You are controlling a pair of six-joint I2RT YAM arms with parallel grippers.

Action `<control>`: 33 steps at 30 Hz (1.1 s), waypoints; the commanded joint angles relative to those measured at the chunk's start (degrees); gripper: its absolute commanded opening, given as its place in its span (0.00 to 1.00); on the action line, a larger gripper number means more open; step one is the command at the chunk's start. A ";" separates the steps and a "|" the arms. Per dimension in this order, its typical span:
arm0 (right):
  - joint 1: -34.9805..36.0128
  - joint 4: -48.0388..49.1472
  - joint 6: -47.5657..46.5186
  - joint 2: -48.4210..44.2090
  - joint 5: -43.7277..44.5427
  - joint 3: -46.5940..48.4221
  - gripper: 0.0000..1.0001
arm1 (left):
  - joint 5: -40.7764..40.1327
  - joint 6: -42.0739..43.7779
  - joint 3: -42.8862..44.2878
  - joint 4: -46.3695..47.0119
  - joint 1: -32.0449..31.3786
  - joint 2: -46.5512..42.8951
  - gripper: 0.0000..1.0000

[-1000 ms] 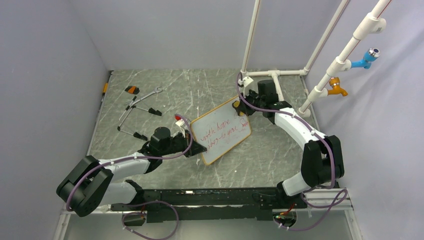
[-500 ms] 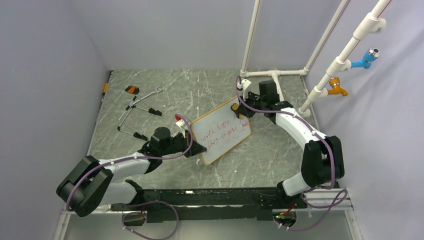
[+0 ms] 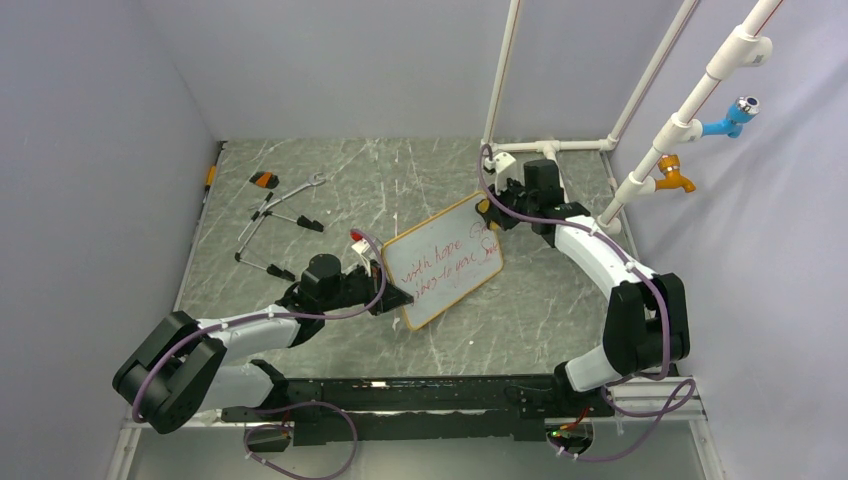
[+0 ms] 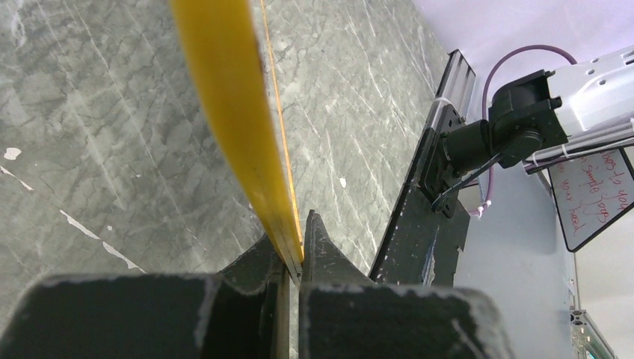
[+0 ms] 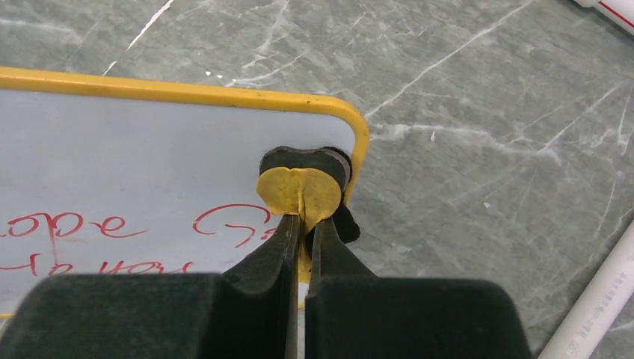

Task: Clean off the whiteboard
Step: Erase the whiteboard at the center of the board.

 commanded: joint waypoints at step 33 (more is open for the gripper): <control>2.54 -4.48 -6.35 -0.42 -18.02 1.54 0.00 | 11.59 3.97 0.43 3.75 -2.20 -2.07 0.00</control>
